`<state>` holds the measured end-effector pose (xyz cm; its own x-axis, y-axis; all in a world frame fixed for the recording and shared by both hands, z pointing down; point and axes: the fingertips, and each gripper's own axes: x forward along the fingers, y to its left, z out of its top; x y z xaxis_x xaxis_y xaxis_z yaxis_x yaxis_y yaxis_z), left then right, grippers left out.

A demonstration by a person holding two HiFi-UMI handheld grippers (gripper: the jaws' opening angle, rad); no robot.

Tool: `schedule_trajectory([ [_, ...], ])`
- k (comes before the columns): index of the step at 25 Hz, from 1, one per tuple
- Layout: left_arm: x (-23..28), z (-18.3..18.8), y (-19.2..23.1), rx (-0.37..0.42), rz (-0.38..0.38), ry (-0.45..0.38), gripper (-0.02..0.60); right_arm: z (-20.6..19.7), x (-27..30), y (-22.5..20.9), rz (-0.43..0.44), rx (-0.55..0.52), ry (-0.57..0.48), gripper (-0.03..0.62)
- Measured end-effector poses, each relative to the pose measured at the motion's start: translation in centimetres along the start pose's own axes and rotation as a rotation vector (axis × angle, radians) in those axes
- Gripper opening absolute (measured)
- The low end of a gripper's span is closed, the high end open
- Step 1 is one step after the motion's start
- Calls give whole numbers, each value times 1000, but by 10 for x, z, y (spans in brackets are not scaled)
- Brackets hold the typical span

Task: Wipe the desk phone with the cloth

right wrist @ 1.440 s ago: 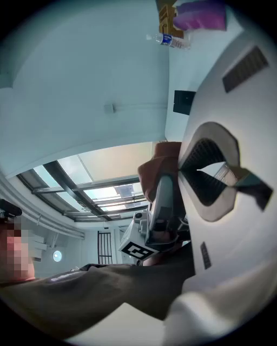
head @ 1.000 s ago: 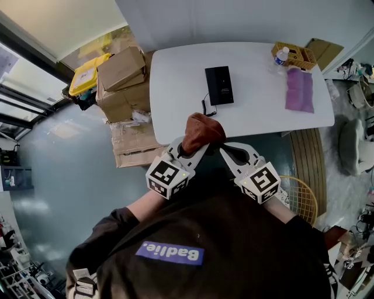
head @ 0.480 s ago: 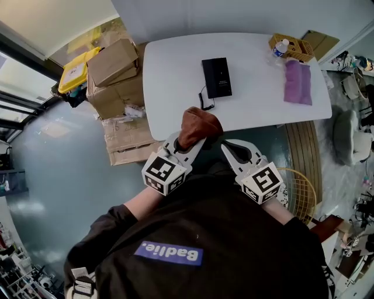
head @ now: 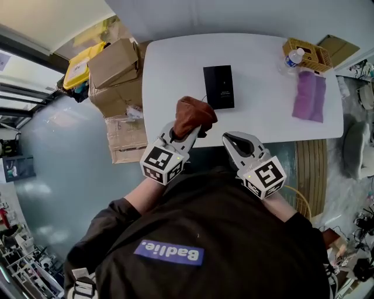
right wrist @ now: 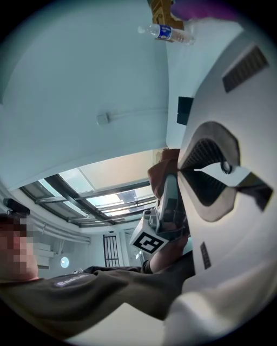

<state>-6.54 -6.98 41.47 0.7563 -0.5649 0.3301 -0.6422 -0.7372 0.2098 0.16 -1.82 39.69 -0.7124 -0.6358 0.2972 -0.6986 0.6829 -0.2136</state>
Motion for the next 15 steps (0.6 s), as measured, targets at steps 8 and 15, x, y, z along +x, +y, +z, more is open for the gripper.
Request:
schedule_trajectory([
  [8, 95, -6, 69, -9, 191, 66, 61, 6, 20, -99, 91, 19, 31, 31],
  [15, 150, -21, 109, -50, 280, 106, 60, -1, 24, -148, 119, 30, 70, 31],
])
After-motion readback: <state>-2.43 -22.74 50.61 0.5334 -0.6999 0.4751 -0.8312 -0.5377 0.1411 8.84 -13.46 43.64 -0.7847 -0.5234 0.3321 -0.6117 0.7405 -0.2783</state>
